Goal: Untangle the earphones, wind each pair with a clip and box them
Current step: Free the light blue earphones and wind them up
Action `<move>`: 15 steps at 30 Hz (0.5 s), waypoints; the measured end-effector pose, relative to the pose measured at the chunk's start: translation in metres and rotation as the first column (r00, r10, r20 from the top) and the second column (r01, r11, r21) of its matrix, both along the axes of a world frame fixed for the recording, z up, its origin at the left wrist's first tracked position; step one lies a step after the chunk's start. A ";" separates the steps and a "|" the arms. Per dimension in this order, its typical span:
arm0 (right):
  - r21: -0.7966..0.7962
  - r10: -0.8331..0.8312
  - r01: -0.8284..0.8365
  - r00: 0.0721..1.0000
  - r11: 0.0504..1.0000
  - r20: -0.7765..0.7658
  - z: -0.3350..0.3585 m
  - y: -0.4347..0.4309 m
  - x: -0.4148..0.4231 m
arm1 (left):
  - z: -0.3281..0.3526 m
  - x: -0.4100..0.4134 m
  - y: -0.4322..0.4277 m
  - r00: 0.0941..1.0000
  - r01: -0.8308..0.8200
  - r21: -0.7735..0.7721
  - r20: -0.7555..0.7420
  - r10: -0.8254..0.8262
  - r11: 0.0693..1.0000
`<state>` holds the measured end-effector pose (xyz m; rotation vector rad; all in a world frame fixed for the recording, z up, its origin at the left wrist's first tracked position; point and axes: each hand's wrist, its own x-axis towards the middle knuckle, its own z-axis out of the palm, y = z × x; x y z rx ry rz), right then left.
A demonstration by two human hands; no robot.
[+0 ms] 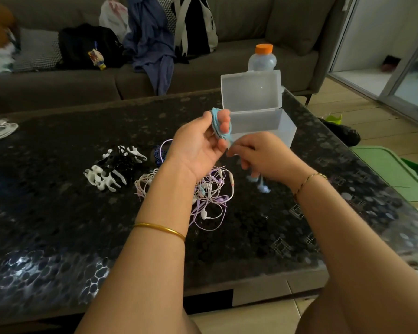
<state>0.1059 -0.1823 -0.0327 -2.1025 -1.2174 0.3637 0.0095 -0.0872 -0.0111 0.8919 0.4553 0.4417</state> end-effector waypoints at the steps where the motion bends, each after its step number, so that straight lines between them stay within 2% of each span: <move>1: -0.046 0.048 -0.049 0.999 0.998 -0.020 0.001 0.001 -0.003 | -0.003 0.001 0.000 0.998 -0.056 0.099 -0.028 0.059 0.993; 2: -0.085 0.093 -0.095 0.995 0.992 -0.032 0.003 0.000 -0.006 | -0.005 0.002 -0.001 0.989 -0.095 0.269 -0.083 0.121 0.959; 3: -0.121 0.128 -0.133 0.991 0.984 -0.044 0.006 0.000 -0.007 | -0.008 0.002 -0.002 0.971 -0.107 0.473 -0.138 0.194 0.874; 5: -0.146 0.152 -0.159 0.987 0.976 -0.059 0.011 -0.003 -0.008 | -0.013 0.001 0.000 0.936 -0.048 0.799 -0.174 0.307 0.599; 7: -0.110 0.119 -0.116 0.993 0.987 0.019 0.016 -0.006 -0.005 | -0.016 0.000 0.003 0.923 0.112 0.924 -0.232 0.306 0.365; 8: -0.077 0.097 -0.091 0.992 0.993 0.080 0.016 -0.006 -0.004 | -0.016 0.000 0.003 0.910 0.200 0.936 -0.288 0.300 0.291; 9: -0.031 0.076 -0.073 0.990 0.997 0.123 0.017 -0.006 -0.003 | -0.016 0.000 0.002 0.893 0.263 0.927 -0.339 0.297 0.268; 10: 0.034 0.053 -0.058 0.989 0.998 0.136 0.017 -0.007 -0.003 | -0.014 0.000 0.002 0.878 0.296 0.908 -0.381 0.291 0.295; 13: 0.250 -0.022 -0.003 0.995 0.968 0.096 0.017 -0.007 0.001 | -0.008 -0.003 0.003 0.852 0.328 0.806 -0.477 0.213 0.492; 15: 0.341 -0.038 0.026 0.999 0.940 0.030 0.015 -0.004 0.003 | -0.005 -0.006 0.004 0.862 0.313 0.716 -0.490 0.130 0.624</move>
